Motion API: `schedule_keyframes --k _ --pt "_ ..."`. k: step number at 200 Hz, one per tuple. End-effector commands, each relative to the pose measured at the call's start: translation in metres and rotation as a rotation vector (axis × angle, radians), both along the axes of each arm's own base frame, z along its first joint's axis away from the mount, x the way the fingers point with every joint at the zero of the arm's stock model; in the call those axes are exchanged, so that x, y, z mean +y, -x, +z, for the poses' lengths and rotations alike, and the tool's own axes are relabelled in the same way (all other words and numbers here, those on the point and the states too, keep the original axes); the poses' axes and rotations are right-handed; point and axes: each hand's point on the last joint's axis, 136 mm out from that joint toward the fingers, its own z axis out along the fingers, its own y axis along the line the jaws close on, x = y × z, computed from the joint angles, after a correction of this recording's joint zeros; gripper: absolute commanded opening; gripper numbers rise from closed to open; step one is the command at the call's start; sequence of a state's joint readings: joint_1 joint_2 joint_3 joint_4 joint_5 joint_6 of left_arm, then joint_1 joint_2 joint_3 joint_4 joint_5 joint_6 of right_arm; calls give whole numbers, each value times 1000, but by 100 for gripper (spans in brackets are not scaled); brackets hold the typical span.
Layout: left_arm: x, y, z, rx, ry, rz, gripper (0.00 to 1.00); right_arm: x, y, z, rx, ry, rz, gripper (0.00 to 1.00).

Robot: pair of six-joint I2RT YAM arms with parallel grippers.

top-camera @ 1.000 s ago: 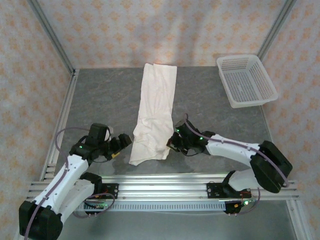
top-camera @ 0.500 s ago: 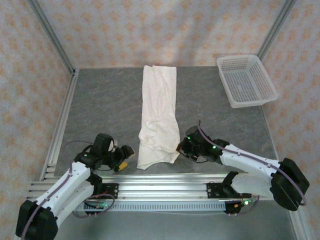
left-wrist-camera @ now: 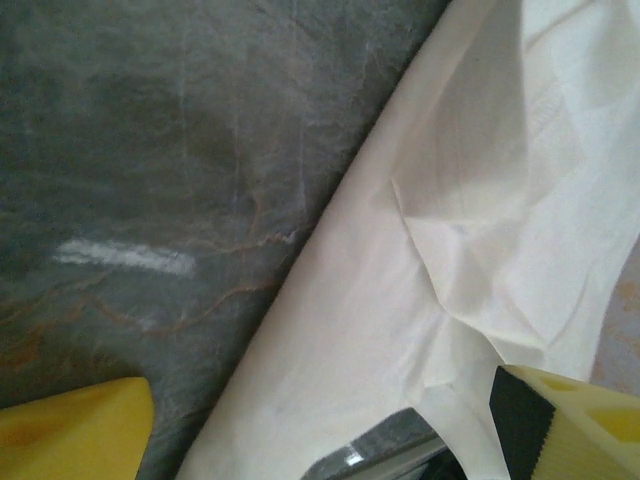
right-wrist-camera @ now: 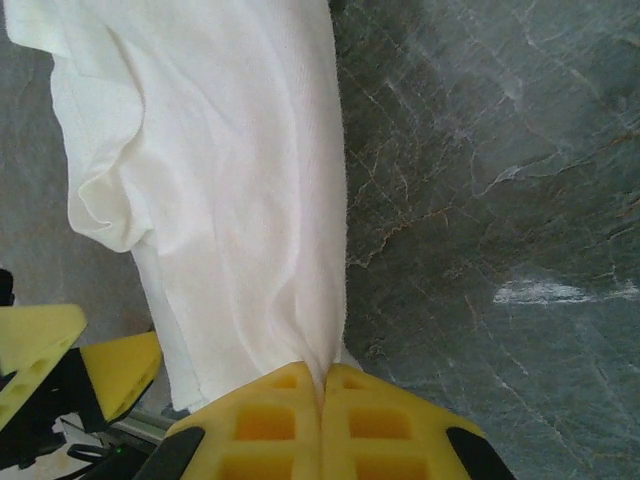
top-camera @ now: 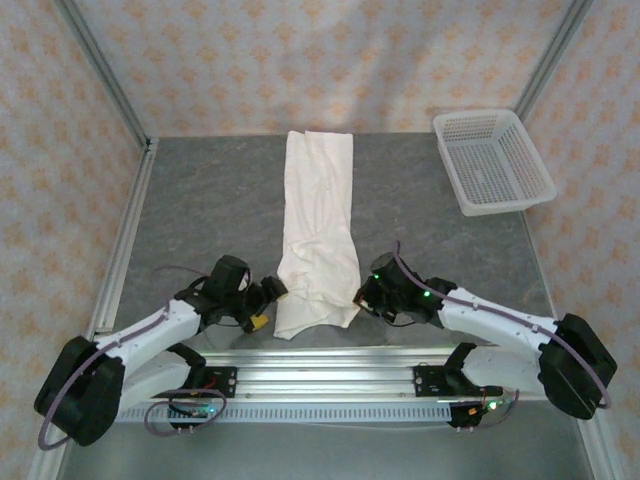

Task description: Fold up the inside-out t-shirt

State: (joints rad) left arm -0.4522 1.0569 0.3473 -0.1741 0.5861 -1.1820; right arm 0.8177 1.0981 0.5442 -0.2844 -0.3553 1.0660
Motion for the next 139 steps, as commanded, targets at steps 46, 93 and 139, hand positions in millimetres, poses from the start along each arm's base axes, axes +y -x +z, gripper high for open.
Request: schedule_keyframes --k 46,93,139 --pt "-23 -44 36 -177 79 37 78 -5 -3 0 -11 16 -30 0" --pt "-1 -32 14 -94 -105 20 85 -7 -2 1 -11 22 -34 0" --pt "-2 -30 15 -72 -142 -22 89 -8 -4 2 -21 27 -41 0"
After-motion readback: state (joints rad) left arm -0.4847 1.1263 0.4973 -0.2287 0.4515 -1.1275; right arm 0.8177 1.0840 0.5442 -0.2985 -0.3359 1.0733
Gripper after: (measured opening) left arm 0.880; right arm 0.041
